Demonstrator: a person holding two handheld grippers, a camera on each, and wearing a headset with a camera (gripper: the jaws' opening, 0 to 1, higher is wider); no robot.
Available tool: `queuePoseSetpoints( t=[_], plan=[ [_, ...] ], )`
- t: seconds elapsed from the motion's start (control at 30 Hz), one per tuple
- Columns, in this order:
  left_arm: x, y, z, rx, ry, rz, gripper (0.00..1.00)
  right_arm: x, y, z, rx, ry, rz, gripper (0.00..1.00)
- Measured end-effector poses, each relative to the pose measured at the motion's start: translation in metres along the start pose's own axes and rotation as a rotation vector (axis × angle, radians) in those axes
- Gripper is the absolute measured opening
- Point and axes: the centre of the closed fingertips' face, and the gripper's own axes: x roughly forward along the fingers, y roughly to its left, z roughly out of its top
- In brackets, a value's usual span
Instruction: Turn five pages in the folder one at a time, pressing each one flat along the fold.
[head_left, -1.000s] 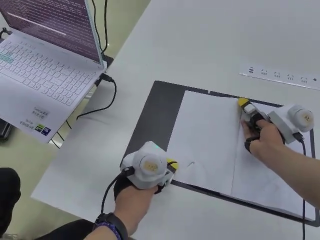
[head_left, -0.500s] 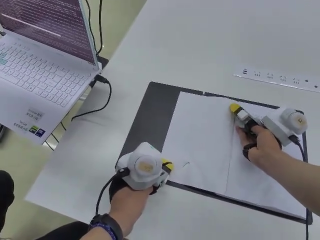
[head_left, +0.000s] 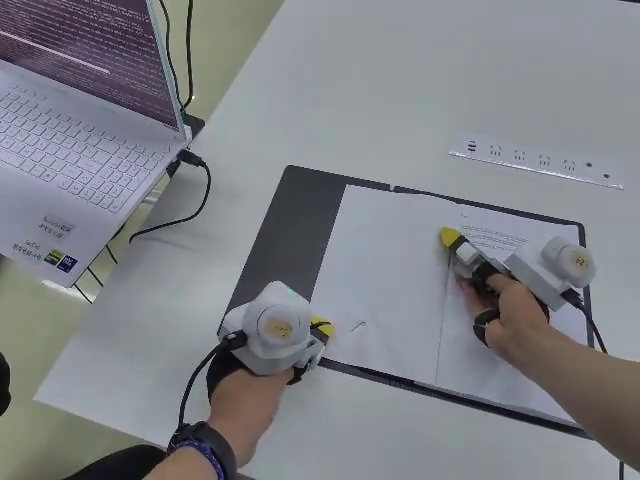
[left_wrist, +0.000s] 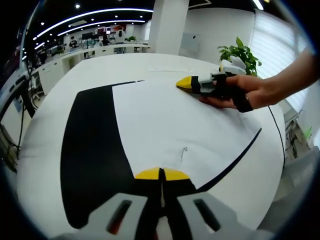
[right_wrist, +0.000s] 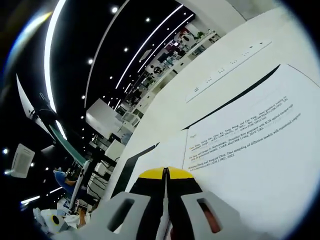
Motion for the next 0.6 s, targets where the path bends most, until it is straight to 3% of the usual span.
queuePoseSetpoints(
  t=[0.3, 0.6],
  plan=[
    [0.0, 0.001, 0.0, -0.002, 0.002, -0.002, 0.0, -0.013, -0.006, -0.009, 0.029, -0.018, -0.003, 0.0],
    [0.001, 0.001, -0.001, 0.002, 0.008, -0.003, 0.0, -0.03, -0.001, -0.025, 0.018, 0.001, 0.012, 0.0]
  ],
)
